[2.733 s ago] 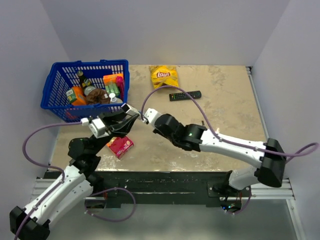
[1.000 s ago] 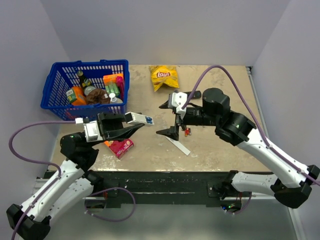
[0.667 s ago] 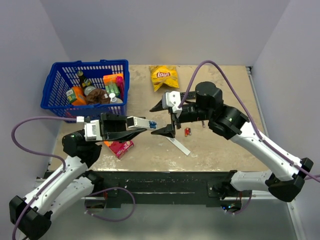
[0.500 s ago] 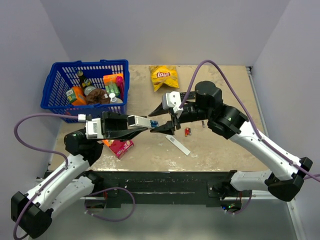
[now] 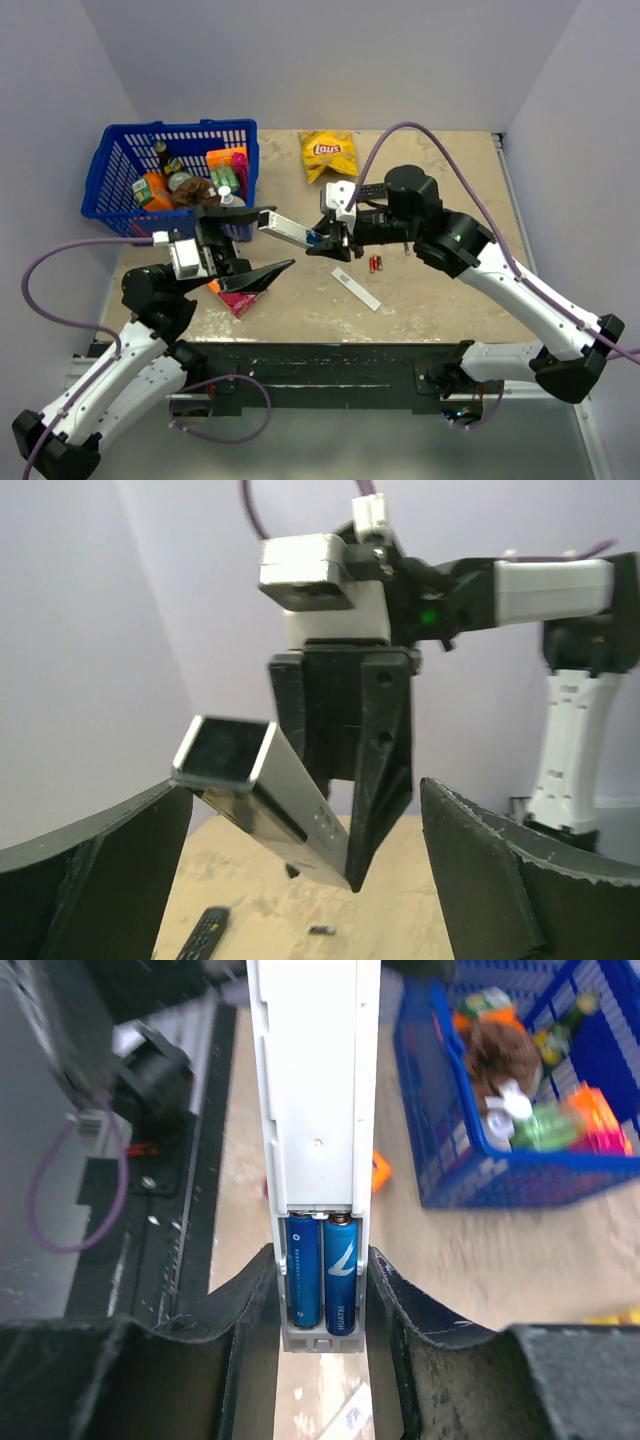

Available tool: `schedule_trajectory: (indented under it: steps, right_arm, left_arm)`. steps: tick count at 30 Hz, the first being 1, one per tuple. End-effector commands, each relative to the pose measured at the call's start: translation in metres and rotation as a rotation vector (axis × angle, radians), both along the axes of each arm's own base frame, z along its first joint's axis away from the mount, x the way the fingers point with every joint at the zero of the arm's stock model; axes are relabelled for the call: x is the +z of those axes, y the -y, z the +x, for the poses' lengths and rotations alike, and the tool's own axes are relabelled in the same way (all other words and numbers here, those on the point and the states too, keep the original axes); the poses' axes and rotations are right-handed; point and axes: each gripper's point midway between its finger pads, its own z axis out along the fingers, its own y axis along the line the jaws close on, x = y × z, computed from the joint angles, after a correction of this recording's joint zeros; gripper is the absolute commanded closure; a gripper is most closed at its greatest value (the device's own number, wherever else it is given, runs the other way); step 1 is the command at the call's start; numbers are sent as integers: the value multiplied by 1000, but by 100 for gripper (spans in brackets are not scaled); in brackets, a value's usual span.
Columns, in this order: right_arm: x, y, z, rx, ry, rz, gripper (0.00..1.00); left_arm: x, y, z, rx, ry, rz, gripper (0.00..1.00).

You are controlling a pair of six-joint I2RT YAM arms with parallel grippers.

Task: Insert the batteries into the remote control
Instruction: Place the remote control at the center of the board.

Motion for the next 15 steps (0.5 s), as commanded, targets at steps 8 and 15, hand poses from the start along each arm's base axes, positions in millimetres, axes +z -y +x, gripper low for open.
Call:
schedule_trajectory:
  steps: [8,15]
  right_arm:
    - [-153,42,52,-403,-218,-485,100]
    - [-252,32,38,-449,-219,-731,100]
  left_arm:
    - [-56,-81,82,644,-462,-17,0]
    - [-113,-118,111,909,-797,-19,0]
